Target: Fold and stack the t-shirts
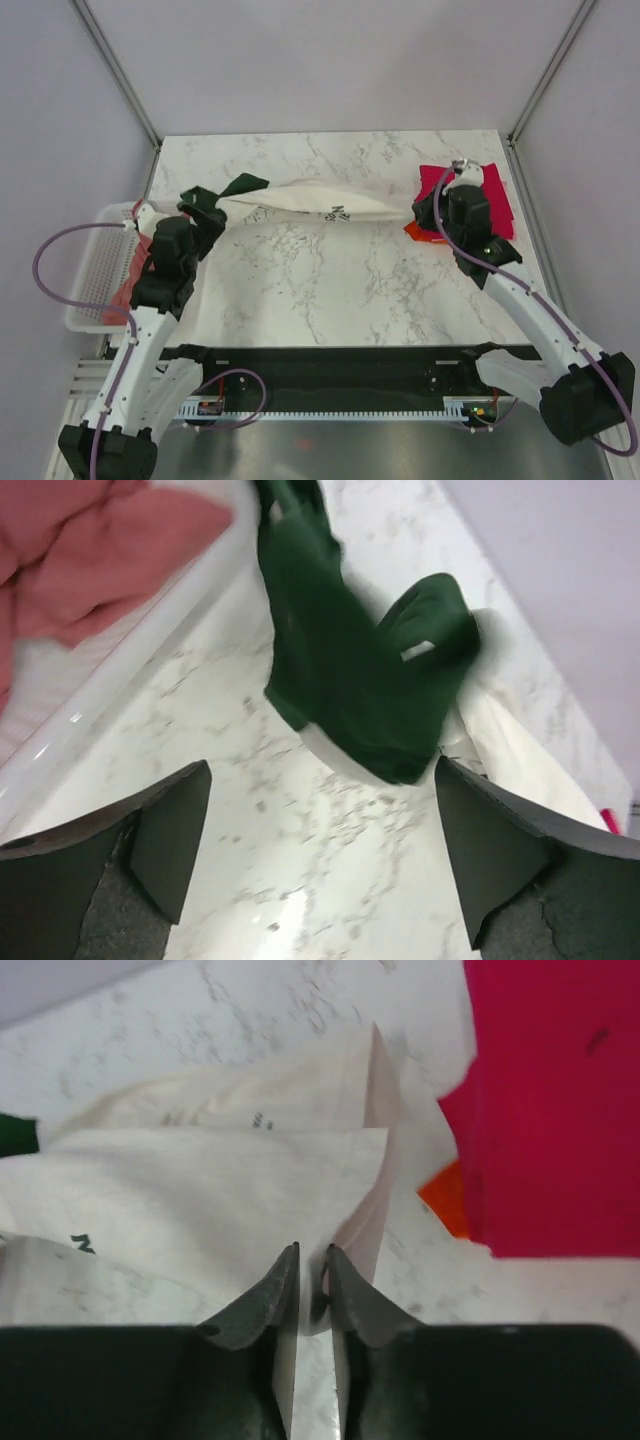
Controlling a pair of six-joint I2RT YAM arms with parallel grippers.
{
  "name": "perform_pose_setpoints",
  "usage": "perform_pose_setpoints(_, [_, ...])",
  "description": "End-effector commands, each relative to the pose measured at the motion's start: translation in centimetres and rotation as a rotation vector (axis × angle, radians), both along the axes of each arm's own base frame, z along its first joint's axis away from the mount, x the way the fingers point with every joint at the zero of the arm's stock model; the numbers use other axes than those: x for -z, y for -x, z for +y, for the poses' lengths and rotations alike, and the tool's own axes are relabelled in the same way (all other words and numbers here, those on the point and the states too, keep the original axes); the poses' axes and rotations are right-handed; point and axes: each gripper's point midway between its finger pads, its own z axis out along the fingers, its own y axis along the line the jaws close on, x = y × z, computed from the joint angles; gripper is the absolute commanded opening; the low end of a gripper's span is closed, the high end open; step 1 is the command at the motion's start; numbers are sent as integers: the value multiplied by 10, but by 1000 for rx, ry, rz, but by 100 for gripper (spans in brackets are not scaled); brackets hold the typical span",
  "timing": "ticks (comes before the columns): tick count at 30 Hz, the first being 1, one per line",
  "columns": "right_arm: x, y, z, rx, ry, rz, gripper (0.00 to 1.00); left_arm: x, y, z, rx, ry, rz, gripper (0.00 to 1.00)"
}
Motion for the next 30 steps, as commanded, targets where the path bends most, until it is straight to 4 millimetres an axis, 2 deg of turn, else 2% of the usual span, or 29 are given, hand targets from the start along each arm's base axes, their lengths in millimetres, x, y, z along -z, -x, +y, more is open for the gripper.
perform_pose_setpoints(1, [72, 36, -29, 95, 43, 101, 30, 68, 41, 10, -9, -38, 167, 100])
perform_pose_setpoints(2, [105, 51, -34, 95, 64, 157, 49, 72, 44, 8, 5, -43, 169, 100])
perform_pose_setpoints(3, [113, 57, -36, 96, 67, 162, 68, 75, 47, 7, 22, -50, 171, 100])
perform_pose_setpoints(6, [126, 68, -40, 84, 80, 162, 80, 73, 45, 2, 80, -78, 173, 100])
perform_pose_setpoints(9, [122, 63, -35, 55, 96, 160, 81, 68, 34, -7, 140, -87, 194, 100])
perform_pose_setpoints(10, [118, 57, -33, 50, 100, 161, 81, 60, 29, -12, 172, -88, 186, 100])
perform_pose_setpoints(11, [117, 54, -31, 46, 103, 162, 80, 68, 22, -16, 195, -94, 224, 100])
perform_pose_setpoints(12, [116, 50, -30, 40, 111, 161, 79, 64, 15, -20, 219, -95, 212, 99])
perform_pose_setpoints(13, [111, 40, -27, 38, 112, 153, 78, 57, 6, -26, 256, -99, 207, 98])
perform_pose_setpoints(14, [107, 34, -25, 36, 115, 148, 76, 65, -1, -30, 279, -98, 240, 98])
perform_pose_setpoints(15, [105, 28, -24, 34, 123, 145, 74, 65, -8, -34, 302, -99, 246, 96])
perform_pose_setpoints(16, [99, 15, -20, 35, 127, 141, 72, 52, -21, -41, 333, -98, 211, 95])
perform_pose_setpoints(17, [98, 9, -18, 37, 131, 146, 69, 63, -30, -45, 353, -92, 246, 93])
perform_pose_setpoints(19, [96, -9, -13, 41, 140, 156, 63, 55, -47, -51, 371, -88, 228, 91])
perform_pose_setpoints(20, [97, -15, -13, 44, 145, 163, 59, 59, -53, -53, 373, -88, 240, 90])
perform_pose_setpoints(21, [98, -20, -11, 44, 147, 169, 59, 72, -59, -53, 371, -90, 278, 90])
perform_pose_setpoints(24, [105, -36, -7, 45, 161, 192, 61, 79, -77, -46, 335, -123, 302, 90])
perform_pose_setpoints(25, [109, -43, -6, 47, 169, 208, 62, 88, -86, -42, 316, -140, 330, 90])
perform_pose_setpoints(27, [118, -49, -7, 57, 172, 237, 62, 88, -98, -41, 312, -161, 334, 90])
perform_pose_setpoints(28, [118, -53, -8, 65, 162, 238, 62, 100, -103, -39, 305, -173, 366, 90])
perform_pose_setpoints(30, [121, -56, -12, 83, 138, 251, 61, 106, -110, -37, 305, -186, 383, 90])
